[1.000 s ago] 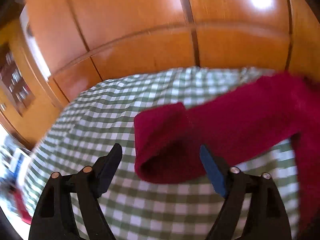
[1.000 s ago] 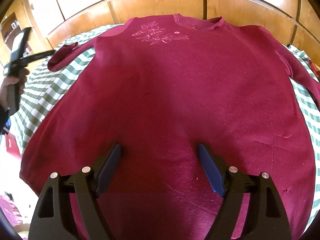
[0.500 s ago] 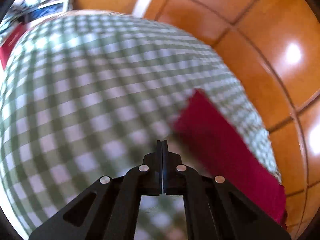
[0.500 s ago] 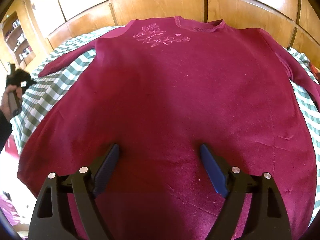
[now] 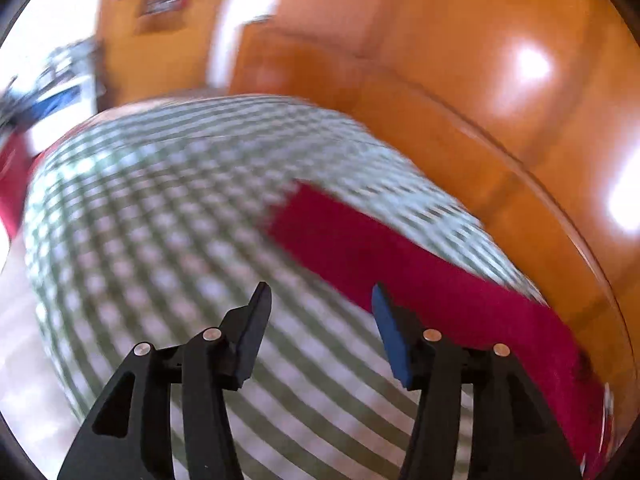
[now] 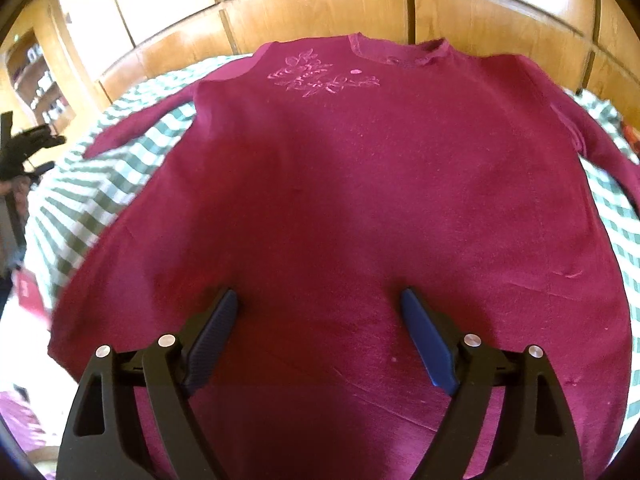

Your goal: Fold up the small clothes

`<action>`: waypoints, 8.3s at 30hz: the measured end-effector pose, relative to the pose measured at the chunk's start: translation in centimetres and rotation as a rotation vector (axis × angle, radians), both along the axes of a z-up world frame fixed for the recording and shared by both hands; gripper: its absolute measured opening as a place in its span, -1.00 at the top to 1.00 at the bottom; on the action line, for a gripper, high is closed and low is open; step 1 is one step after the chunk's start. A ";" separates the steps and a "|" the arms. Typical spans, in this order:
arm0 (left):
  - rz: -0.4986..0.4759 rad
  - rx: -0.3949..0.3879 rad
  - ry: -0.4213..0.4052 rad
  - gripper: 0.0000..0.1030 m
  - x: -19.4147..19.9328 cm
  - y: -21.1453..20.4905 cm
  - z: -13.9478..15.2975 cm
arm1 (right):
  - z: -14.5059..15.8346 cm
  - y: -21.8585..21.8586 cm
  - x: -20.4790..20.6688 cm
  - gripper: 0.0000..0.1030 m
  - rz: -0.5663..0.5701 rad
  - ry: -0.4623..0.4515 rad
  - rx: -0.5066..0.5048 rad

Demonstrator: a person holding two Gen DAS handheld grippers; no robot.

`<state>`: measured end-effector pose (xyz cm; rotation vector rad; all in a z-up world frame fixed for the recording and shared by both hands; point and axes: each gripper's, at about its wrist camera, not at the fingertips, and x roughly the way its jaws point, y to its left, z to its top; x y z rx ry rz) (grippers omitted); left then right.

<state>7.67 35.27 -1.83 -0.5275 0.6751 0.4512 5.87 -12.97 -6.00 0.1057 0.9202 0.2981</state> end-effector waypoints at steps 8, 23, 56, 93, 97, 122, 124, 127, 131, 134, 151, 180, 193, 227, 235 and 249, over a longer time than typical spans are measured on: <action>-0.478 0.067 -0.037 -0.23 1.3 -17.8 0.5 | 2.4 -17.7 -2.6 -0.25 -0.436 -0.031 0.233; -0.793 0.086 0.147 -0.30 0.1 -32.8 -3.4 | 0.8 -46.4 -3.7 0.07 -1.099 -0.063 0.379; -0.827 0.036 0.136 -0.45 1.1 -32.1 -2.7 | 12.9 -39.7 8.7 0.87 -0.736 -0.214 0.145; -0.796 -0.152 0.141 -0.31 19.1 -31.8 -3.0 | 1.3 -26.2 7.4 -0.34 -0.517 0.010 0.164; -0.776 -0.159 0.163 0.16 20.7 -33.3 -4.1 | -0.7 -25.1 9.5 -0.34 -0.504 0.028 0.132; -0.724 0.038 0.106 0.85 21.1 -31.3 -2.1 | 5.4 -18.3 10.0 -0.22 -0.259 -0.128 0.012; -0.712 0.050 0.099 0.83 21.3 -31.1 -1.7 | 5.5 -17.3 11.7 -0.22 -0.255 -0.136 0.012; -0.675 0.127 0.109 0.84 21.7 -30.8 -1.7 | 1.6 -15.7 16.0 -0.22 -0.321 -0.018 -0.042; -0.668 0.144 0.195 0.69 22.2 -29.8 -4.1 | -1.4 -14.4 15.5 -0.23 -0.352 -0.071 -0.116; -0.642 0.094 0.179 0.59 20.8 -28.1 -4.3 | -1.5 -14.2 15.0 -0.24 -0.365 -0.095 -0.125; 0.003 -0.235 0.057 -0.15 4.8 1.0 -4.0 | 1.7 -9.5 9.6 -0.42 -0.268 -0.112 -0.119; 0.032 -0.290 0.022 0.89 11.2 7.0 -2.3 | -2.3 -4.7 7.8 -0.69 -0.214 -0.097 -0.203; -0.616 -0.163 -0.132 1.00 14.6 -19.8 4.2 | -2.2 -5.2 7.6 -0.69 -0.210 -0.101 -0.161; -0.019 -0.223 -0.027 0.90 12.2 5.0 -2.7 | -2.3 -4.6 7.9 -0.77 -0.202 -0.089 -0.191; -0.418 -0.193 -0.199 0.90 12.9 -11.1 4.4 | -2.3 -4.8 7.9 -0.77 -0.201 -0.090 -0.177; -0.703 -0.136 -0.030 0.15 9.9 -26.7 -1.1 | -0.3 -6.0 8.4 -0.50 -0.182 -0.045 -0.015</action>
